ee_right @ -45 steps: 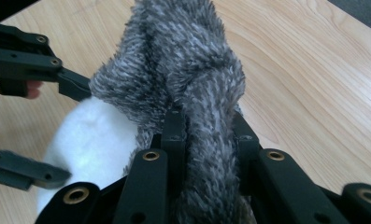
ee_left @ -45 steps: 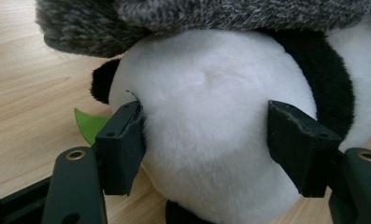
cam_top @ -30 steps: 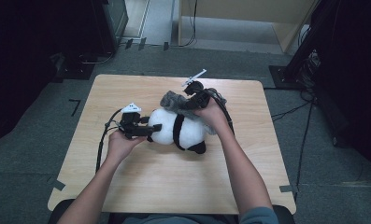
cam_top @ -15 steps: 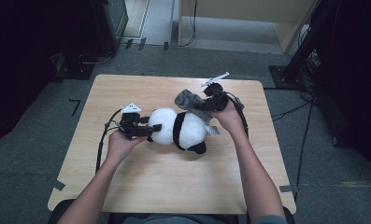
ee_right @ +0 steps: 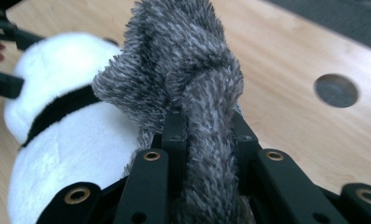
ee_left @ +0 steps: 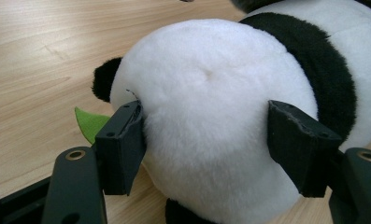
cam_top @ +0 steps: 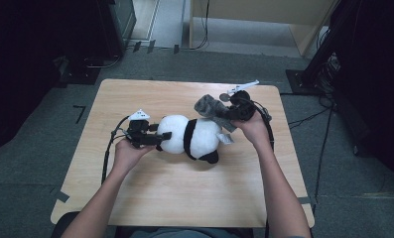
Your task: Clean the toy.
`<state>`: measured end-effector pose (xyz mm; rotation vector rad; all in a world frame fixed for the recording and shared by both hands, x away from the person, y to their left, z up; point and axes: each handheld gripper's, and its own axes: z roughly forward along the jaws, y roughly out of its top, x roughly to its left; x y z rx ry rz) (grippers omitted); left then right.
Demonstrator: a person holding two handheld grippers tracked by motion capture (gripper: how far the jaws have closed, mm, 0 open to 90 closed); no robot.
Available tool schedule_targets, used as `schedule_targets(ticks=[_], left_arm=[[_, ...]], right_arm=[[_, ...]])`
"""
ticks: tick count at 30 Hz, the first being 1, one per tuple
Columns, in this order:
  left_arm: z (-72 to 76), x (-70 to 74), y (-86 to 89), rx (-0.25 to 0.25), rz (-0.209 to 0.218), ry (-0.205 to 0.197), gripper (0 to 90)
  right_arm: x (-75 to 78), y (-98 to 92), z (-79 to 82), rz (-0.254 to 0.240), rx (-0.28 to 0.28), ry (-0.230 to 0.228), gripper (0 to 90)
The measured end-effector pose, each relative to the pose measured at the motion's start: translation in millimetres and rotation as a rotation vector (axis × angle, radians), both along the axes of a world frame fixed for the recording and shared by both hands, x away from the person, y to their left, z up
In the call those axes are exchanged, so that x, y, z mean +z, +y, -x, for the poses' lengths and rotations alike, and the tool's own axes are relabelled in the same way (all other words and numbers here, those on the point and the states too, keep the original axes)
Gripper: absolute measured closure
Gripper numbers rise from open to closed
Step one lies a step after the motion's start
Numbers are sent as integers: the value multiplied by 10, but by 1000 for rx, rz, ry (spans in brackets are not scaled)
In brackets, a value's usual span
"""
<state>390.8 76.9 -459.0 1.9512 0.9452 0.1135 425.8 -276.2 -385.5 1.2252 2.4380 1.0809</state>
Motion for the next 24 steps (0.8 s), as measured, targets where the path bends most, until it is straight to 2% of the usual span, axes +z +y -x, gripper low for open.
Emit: schedule_targets(ticks=[3,6,10,15,20,24], left_arm=[[-2,0,0,0,0,-3,307],[-1,-1,-3,2,3,-2,307],[2,2,-1,1,0,-2,307],[3,1,0,0,1,-2,307],[4,3,0,-1,0,-2,307],[3,3,2,-1,0,-2,307]], right_arm=[[90,-56,53,-54,-1,-31,746],[177,20,129,-78,26,-69,746],[231,283,185,-63,93,-69,744],[226,629,212,-32,160,-79,741],[182,897,200,-26,206,-77,732],[101,1079,206,-7,239,-51,715]])
